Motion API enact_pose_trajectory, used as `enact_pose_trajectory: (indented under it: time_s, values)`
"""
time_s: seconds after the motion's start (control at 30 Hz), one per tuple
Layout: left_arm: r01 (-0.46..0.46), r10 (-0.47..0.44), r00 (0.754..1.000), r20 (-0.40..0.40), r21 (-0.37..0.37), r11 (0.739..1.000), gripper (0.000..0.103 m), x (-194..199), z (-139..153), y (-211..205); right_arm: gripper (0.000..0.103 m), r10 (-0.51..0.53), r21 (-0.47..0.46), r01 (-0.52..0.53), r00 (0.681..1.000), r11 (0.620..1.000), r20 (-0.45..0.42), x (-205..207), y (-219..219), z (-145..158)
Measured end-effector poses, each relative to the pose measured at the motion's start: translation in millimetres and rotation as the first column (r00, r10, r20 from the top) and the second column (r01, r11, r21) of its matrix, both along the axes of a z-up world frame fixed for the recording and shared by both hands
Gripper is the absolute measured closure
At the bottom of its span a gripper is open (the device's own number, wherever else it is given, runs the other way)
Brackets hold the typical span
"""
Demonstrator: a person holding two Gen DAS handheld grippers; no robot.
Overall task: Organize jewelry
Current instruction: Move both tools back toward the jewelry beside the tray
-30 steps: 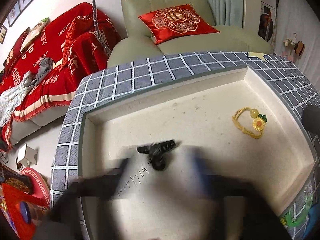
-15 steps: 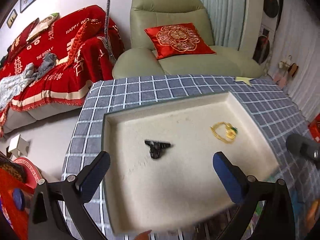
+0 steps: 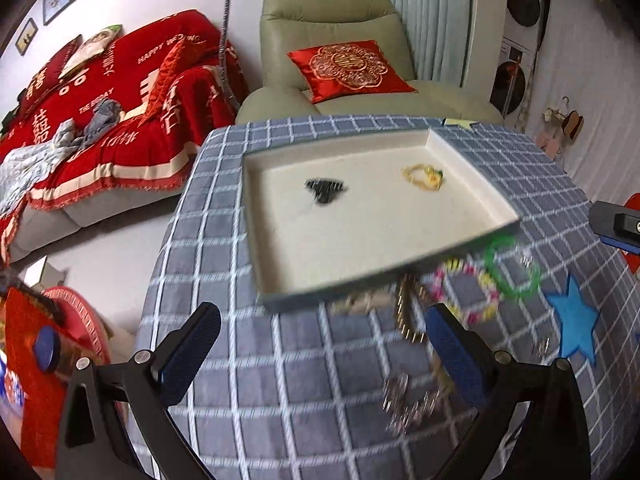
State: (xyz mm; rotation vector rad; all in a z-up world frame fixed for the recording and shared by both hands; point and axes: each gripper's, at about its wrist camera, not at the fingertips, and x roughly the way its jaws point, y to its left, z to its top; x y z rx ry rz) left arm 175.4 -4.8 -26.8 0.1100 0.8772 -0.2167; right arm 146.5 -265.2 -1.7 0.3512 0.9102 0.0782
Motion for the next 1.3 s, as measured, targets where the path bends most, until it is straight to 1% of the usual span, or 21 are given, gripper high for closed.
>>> enact_pose_trajectory:
  time_s: [0.13, 0.2, 0.27, 0.37, 0.5, 0.6, 0.77, 1.0, 1.17, 1.2, 1.27, 1.3]
  values:
    - [0.055, -0.056, 0.998, -0.038, -0.020, 0.998, 0.000, -21.5, -13.5, 5.5, 0.000, -0.015, -0.015, 0.014, 0.998, 1.000, -0.054, -21.9, -0.5, -20.1]
    - [0.078, -0.079, 0.996, -0.048, -0.015, 0.997, 0.000, -33.4, -20.7, 3.7, 0.000, -0.016, -0.022, 0.014, 0.996, 1.000, -0.085, -31.1, 0.6, -31.9]
    - [0.090, -0.090, 0.995, -0.052, -0.003, 0.996, 0.000, -41.9, -27.7, 2.8, 0.000, -0.018, -0.039, 0.014, 0.993, 0.999, -0.115, -40.7, 1.3, -44.1]
    - [0.092, -0.091, 0.993, -0.070, 0.003, 0.996, 0.000, -47.4, -37.1, 3.7, 0.000, -0.016, -0.072, 0.007, 0.990, 0.997, -0.137, -52.8, 4.3, -55.0]
    - [0.054, -0.055, 0.993, -0.109, -0.016, 0.998, 0.000, -38.9, -47.3, 12.9, 0.000, -0.018, -0.097, 0.003, 0.987, 0.995, -0.157, -60.2, 5.4, -62.8]
    - [0.045, -0.049, 0.989, -0.138, -0.037, 0.998, 0.000, -29.6, -52.9, 14.6, 0.000, -0.029, -0.119, 0.010, 0.986, 0.993, -0.164, -58.8, 6.2, -65.0]
    - [0.060, -0.060, 0.989, -0.136, -0.006, 0.998, 0.000, -21.4, -59.6, 6.2, 0.000, -0.039, -0.151, 0.012, 0.983, 0.989, -0.178, -54.1, 8.6, -71.1]
    - [0.067, -0.070, 0.984, -0.162, -0.026, 0.997, 0.000, -11.4, -64.5, 2.7, 0.001, -0.042, -0.166, 0.009, 0.980, 0.986, -0.193, -47.7, 13.7, -79.3]
    - [0.067, -0.069, 0.984, -0.161, -0.017, 0.998, 0.000, -8.0, -65.3, -0.5, 0.010, -0.039, -0.187, 0.000, 0.978, 0.982, -0.203, -42.0, 20.2, -84.9]
    - [0.066, -0.068, 0.984, -0.162, -0.019, 0.998, 0.000, -7.5, -65.4, -0.7, 0.010, -0.043, -0.201, 0.002, 0.979, 0.980, -0.201, -41.6, 22.2, -85.1]
    - [0.066, -0.066, 0.985, -0.161, -0.010, 0.998, 0.000, -7.6, -65.8, -2.6, 0.017, -0.045, -0.230, -0.002, 0.979, 0.973, -0.197, -40.4, 27.0, -85.4]
    - [0.070, -0.069, 0.983, -0.169, 0.003, 0.998, 0.005, -7.9, -67.8, -4.5, 0.020, -0.043, -0.246, -0.006, 0.980, 0.969, -0.195, -39.8, 29.9, -85.3]
